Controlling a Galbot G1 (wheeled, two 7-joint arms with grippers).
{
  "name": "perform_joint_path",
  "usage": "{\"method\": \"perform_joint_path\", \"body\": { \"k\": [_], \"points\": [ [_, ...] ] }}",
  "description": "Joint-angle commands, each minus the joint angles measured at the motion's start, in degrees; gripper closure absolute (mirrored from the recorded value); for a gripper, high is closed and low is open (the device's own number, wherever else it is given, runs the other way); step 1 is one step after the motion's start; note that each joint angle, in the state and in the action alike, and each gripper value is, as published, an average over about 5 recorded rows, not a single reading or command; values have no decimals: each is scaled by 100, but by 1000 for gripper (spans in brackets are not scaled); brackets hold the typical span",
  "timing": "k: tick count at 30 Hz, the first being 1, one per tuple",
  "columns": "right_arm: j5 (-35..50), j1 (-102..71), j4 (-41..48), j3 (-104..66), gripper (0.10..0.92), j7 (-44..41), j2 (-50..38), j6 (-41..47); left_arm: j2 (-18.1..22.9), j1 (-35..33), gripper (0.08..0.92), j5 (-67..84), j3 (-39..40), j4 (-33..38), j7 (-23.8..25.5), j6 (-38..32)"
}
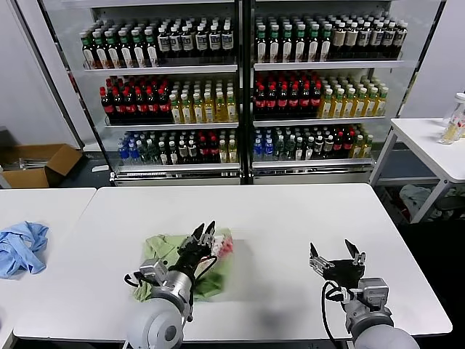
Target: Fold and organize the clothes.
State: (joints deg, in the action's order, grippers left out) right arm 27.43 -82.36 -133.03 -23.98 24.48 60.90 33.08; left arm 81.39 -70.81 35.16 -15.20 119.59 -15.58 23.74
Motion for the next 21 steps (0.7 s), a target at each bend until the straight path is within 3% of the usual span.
{"method": "perform_joint_path", "body": {
  "k": [1,8,14,21],
  "points": [
    [270,514,307,270,203,-69,45,2,-427,-380,559,-661,-356,772,653,-327],
    [1265,1372,857,1734,203,-21,383,9,-997,-1429,351,-1090,-1493,1261,746,-372],
    [1404,2247,1871,3048,203,-20,750,11,-974,-1921,202,-1227,-1896,1403,742,-364],
    [1709,3012,2917,3314,203,85,901,19,-844,-2136,177,-1486,-2062,1425,751,-391]
  ]
}}
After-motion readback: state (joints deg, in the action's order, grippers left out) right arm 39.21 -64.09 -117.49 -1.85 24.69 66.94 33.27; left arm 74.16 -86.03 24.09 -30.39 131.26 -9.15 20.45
